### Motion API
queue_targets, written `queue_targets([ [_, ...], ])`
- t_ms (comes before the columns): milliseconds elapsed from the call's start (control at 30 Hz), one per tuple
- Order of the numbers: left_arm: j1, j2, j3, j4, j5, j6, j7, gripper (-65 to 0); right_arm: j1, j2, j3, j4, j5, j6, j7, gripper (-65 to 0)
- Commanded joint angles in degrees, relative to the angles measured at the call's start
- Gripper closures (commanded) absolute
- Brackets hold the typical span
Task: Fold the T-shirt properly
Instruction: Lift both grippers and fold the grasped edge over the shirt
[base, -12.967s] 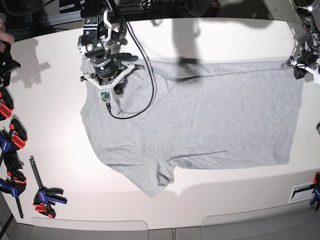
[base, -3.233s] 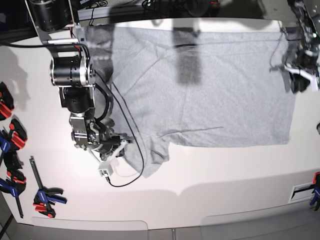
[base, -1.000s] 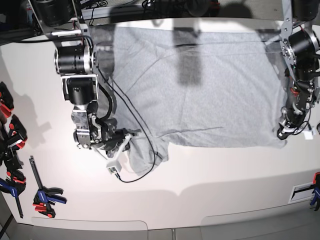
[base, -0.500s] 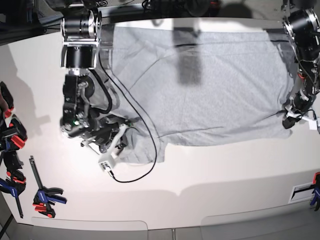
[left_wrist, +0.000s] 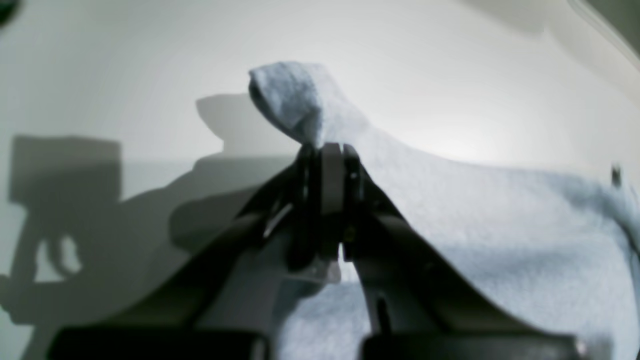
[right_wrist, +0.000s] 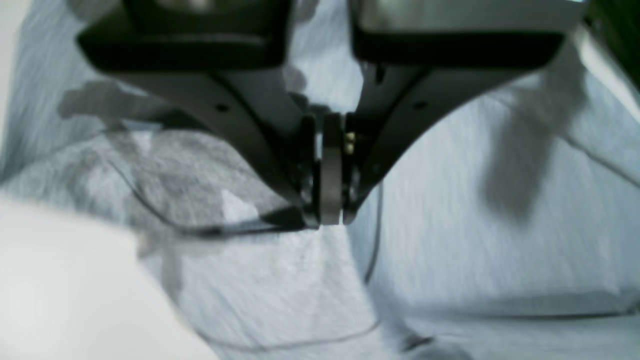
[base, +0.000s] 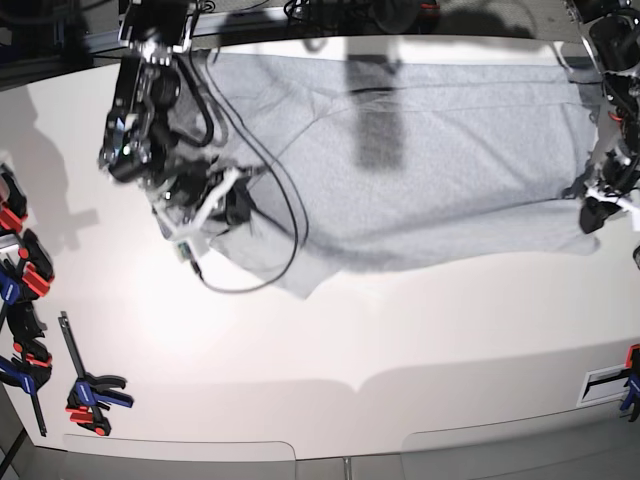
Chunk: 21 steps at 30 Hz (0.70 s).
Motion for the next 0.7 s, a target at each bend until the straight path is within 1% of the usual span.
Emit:
queue_targets([
  [0,-0.46,-1.57,-1.51,1.09,-1.14,-0.55,-1.14,0.0,0.07,0.35,0.35,2.40,1.49,0.46,1.62,0.0],
  [67,0.17,-1.57,-3.08,1.09,-1.14,-0.52,-0.04,0.0,-2.23,0.35,1.05,4.46,1.49,0.46,1.62,0.0],
  [167,0.81,-1.55,-3.41,1.09,-1.25,-0.55,2.58,0.0,-5.31,0.33,2.97,7.06,1.49,0.46,1.62,0.0],
  [333,2.16,-1.55,-3.41,1.09,-1.70,-0.55,3.43,0.0,-9.09,0.33,6.12,8.20,1.51,0.46,1.62,0.0],
  [500,3.21,-1.40,-3.41,1.09,-2.14,-0.55,7.26,0.0,-10.14,0.33,7.76,8.20,1.51,0.44,1.55,0.0],
  [667,3.21,-1.09,-3.41,1.09,-2.14,-0.57,11.45,0.0,-10.14,0.33,7.78,8.20,1.51,0.46,1.64,0.0],
])
